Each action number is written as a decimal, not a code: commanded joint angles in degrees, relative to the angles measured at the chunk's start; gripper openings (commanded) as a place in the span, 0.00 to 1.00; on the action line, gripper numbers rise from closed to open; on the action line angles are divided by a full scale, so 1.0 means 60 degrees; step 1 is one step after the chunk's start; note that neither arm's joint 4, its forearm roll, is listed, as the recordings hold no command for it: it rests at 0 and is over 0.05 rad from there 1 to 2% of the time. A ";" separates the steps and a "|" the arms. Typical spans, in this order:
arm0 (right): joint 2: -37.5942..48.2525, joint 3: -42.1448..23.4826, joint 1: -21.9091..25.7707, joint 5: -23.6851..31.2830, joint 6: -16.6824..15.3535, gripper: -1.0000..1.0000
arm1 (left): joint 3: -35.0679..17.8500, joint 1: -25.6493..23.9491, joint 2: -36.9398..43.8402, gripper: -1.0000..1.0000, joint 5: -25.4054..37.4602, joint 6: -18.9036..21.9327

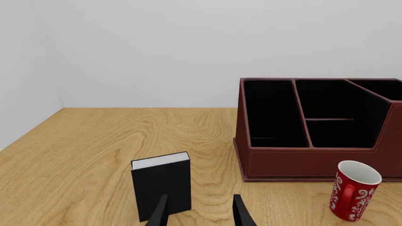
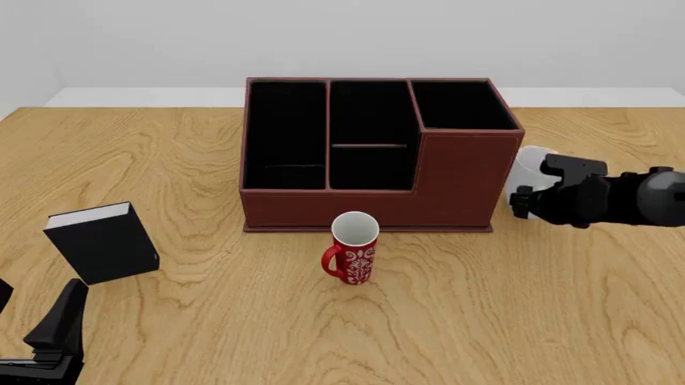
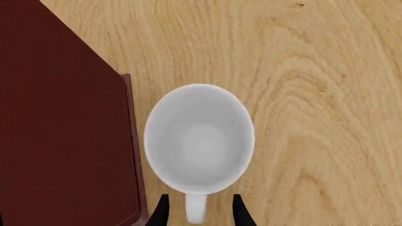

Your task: Pick up the white mug and place it to the right of the caddy.

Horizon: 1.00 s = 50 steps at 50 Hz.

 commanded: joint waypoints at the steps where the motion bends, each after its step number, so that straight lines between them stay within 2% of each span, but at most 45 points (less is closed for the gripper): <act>1: 0.0074 0.0042 -0.0003 -0.0035 0.0052 1.00 | 0.0000 0.0000 0.0000 1.00 0.0000 0.0000; 12: 0.0060 0.0109 0.0058 -0.0094 0.0062 1.00 | 0.0000 0.0000 0.0000 1.00 0.0000 0.0000; 29: -0.0910 0.0746 0.0191 -0.0113 0.0157 1.00 | 0.0000 0.0000 0.0000 1.00 0.0000 0.0000; 50: -0.1353 0.1114 0.0185 -0.0158 0.0216 1.00 | 0.0000 0.0000 0.0000 1.00 0.0000 0.0000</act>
